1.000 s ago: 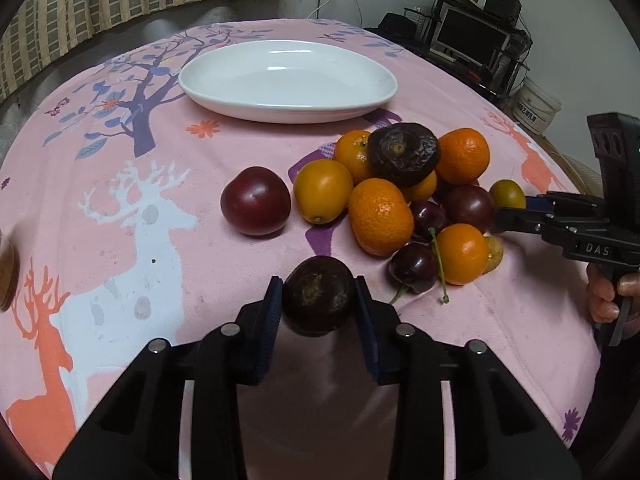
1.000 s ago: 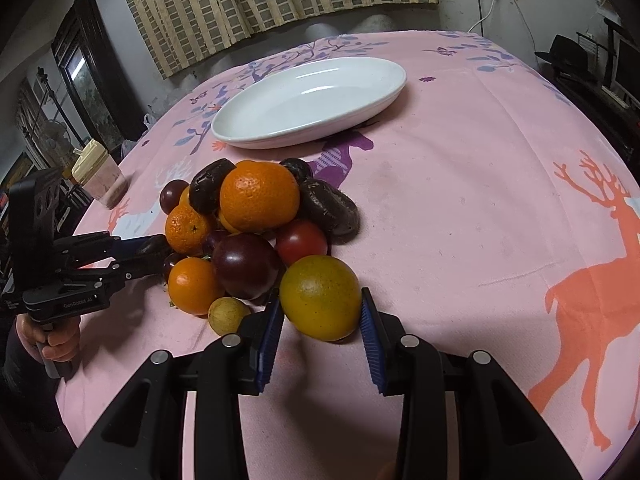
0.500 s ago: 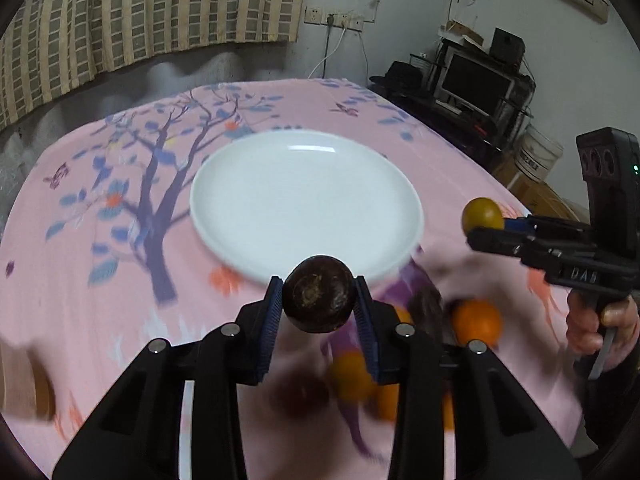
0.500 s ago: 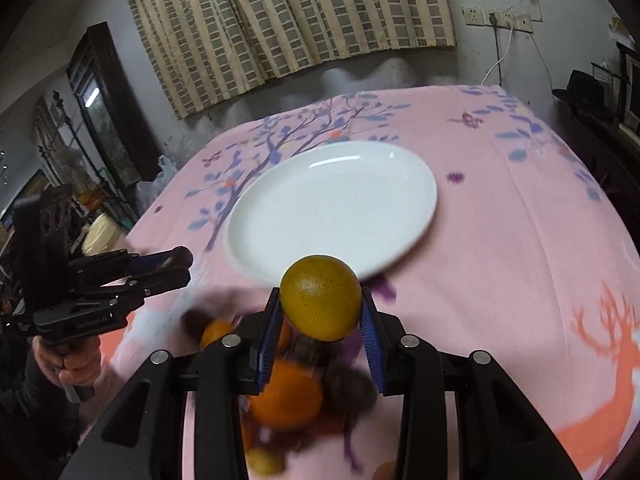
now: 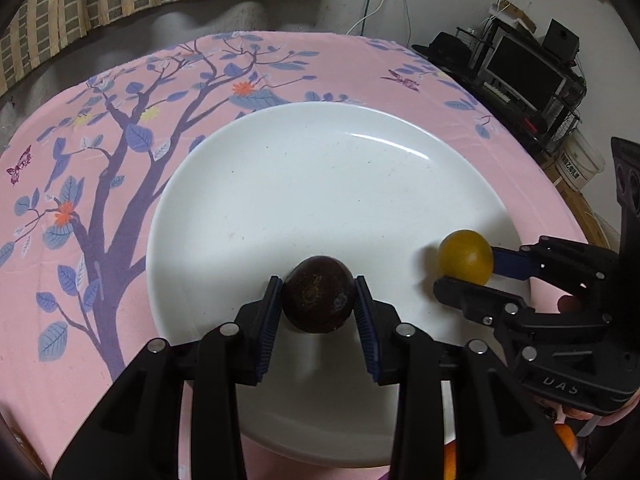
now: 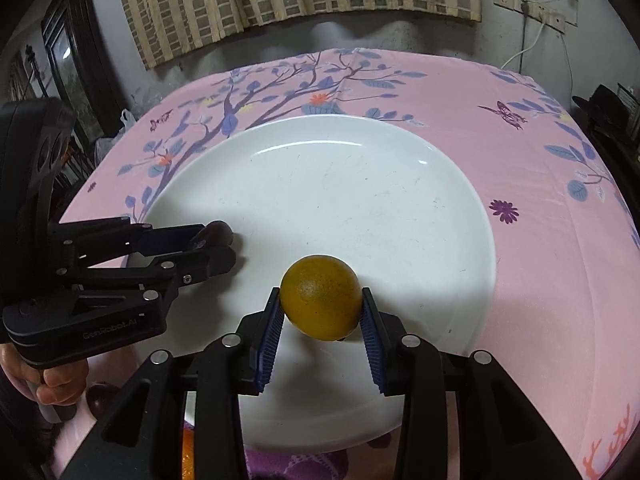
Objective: Organize fruits
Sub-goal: 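Carry the plum and lemon to the white plate and release both, then grasp a red plum with the left tool while the right tool grasps an orange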
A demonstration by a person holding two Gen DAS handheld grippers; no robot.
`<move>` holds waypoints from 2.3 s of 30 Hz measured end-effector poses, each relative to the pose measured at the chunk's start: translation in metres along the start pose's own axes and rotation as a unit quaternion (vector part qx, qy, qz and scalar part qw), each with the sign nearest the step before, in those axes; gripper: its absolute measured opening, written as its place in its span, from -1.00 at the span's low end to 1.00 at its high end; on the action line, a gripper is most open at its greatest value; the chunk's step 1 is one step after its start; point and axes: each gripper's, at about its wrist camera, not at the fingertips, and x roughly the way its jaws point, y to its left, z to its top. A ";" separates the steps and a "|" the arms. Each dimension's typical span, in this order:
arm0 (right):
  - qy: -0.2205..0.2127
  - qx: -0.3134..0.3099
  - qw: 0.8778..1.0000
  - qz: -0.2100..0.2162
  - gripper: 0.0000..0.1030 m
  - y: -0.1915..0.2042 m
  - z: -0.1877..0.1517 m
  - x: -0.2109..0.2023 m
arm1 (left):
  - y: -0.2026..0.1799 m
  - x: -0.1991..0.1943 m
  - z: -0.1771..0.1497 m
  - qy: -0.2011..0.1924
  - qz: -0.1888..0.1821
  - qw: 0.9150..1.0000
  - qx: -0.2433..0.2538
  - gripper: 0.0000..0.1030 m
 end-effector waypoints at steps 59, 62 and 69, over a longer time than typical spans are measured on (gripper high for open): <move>-0.052 -0.055 0.993 0.086 -0.12 0.017 -0.121 -0.113 | 0.005 -0.092 -0.149 -0.035 -0.034 0.998 -0.030 0.01; -0.052 -0.053 0.993 0.087 -0.12 0.016 -0.122 -0.113 | 0.004 -0.090 -0.149 -0.035 -0.041 0.998 -0.027 -0.04; -0.052 -0.052 0.993 0.088 -0.12 0.016 -0.122 -0.112 | 0.007 -0.086 -0.148 -0.038 -0.055 0.997 -0.038 -0.12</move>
